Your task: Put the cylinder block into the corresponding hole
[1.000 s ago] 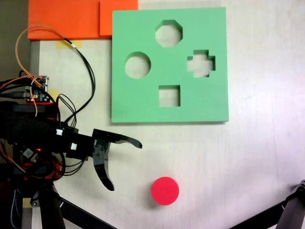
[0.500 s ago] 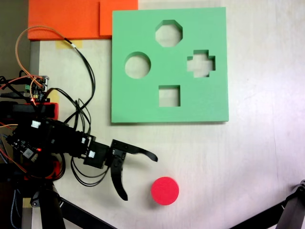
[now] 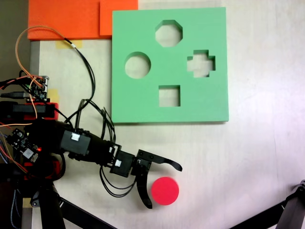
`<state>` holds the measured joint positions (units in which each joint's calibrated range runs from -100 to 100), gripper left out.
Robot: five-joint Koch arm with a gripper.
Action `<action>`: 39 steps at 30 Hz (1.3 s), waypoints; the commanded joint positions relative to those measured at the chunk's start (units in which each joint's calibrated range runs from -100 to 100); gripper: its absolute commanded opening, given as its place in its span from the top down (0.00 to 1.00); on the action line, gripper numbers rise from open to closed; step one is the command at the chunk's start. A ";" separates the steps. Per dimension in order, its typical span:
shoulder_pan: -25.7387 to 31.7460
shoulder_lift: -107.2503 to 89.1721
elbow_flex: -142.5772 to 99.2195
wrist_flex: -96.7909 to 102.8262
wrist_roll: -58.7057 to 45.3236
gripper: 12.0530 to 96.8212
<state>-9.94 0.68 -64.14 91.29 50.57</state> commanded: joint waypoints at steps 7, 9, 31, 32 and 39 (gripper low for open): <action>-0.68 6.30 6.01 6.40 1.90 0.24; -0.73 6.86 6.61 6.40 1.95 0.27; -0.34 -3.76 -1.27 6.40 2.00 0.74; -0.10 -6.69 -1.67 5.63 2.00 0.75; 4.20 -36.30 -2.76 -11.12 2.00 0.75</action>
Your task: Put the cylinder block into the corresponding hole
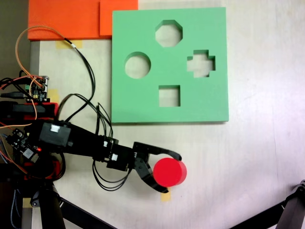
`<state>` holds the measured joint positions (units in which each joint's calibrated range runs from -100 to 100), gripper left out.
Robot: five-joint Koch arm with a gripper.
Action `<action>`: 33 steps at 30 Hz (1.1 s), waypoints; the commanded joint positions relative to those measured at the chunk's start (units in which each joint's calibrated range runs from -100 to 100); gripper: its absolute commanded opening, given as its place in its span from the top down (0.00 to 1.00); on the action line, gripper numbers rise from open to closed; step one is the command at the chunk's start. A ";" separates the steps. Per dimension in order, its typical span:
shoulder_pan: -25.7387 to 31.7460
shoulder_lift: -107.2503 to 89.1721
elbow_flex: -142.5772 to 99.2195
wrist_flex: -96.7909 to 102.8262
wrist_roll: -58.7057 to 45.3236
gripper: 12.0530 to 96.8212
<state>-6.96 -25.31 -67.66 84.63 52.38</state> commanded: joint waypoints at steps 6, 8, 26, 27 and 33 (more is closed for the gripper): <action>8.99 -29.16 5.45 -19.97 0.10 0.75; 12.06 -32.23 7.74 -23.44 -0.05 0.75; 29.84 -31.82 9.04 -31.43 -0.15 0.74; 30.28 -31.68 8.54 -31.43 -0.15 0.74; 32.33 -31.40 5.35 -31.14 -0.15 0.74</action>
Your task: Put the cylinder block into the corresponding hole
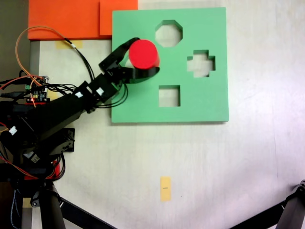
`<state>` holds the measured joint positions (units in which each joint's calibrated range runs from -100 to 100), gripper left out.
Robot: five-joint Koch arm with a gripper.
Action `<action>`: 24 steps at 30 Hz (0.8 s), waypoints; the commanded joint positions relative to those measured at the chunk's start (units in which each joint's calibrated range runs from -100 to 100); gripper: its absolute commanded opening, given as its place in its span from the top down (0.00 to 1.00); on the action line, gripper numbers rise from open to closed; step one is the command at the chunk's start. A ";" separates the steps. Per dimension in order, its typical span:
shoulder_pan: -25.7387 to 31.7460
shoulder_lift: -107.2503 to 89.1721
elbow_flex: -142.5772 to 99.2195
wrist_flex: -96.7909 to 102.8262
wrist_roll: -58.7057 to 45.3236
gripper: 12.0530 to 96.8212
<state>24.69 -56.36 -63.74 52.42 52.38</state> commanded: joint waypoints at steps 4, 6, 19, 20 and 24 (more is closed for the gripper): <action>1.22 -0.48 -1.46 2.32 -0.15 0.74; 1.32 -0.48 -2.96 3.67 -0.15 0.74; 2.59 10.69 -4.15 9.73 -0.15 0.74; 2.69 10.97 -3.85 9.73 -0.15 0.74; 2.93 13.62 -2.96 10.02 -0.15 0.73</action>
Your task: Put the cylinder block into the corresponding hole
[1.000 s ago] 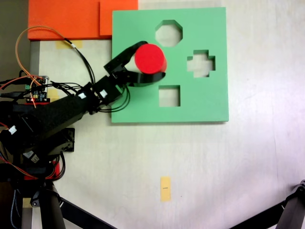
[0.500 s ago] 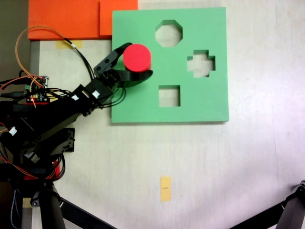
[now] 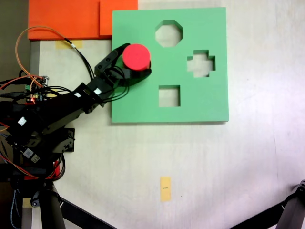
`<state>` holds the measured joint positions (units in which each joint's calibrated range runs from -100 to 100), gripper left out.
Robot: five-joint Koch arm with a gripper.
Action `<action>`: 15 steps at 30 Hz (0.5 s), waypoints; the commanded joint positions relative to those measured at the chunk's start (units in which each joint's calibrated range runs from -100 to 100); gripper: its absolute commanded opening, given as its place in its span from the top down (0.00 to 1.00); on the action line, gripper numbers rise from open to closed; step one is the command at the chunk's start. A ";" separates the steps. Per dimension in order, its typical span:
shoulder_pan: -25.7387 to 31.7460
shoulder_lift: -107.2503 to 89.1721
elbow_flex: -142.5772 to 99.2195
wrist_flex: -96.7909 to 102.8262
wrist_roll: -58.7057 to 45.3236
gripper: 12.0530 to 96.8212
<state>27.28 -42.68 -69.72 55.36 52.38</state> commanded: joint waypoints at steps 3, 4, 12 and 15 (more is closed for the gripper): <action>0.39 1.20 4.12 7.37 -0.15 0.73; 0.39 1.76 4.32 7.37 -0.15 0.73; 0.34 7.63 7.01 8.15 -0.15 0.72; 0.34 10.00 7.21 8.53 -0.15 0.71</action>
<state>27.37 -32.69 -65.41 56.34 52.38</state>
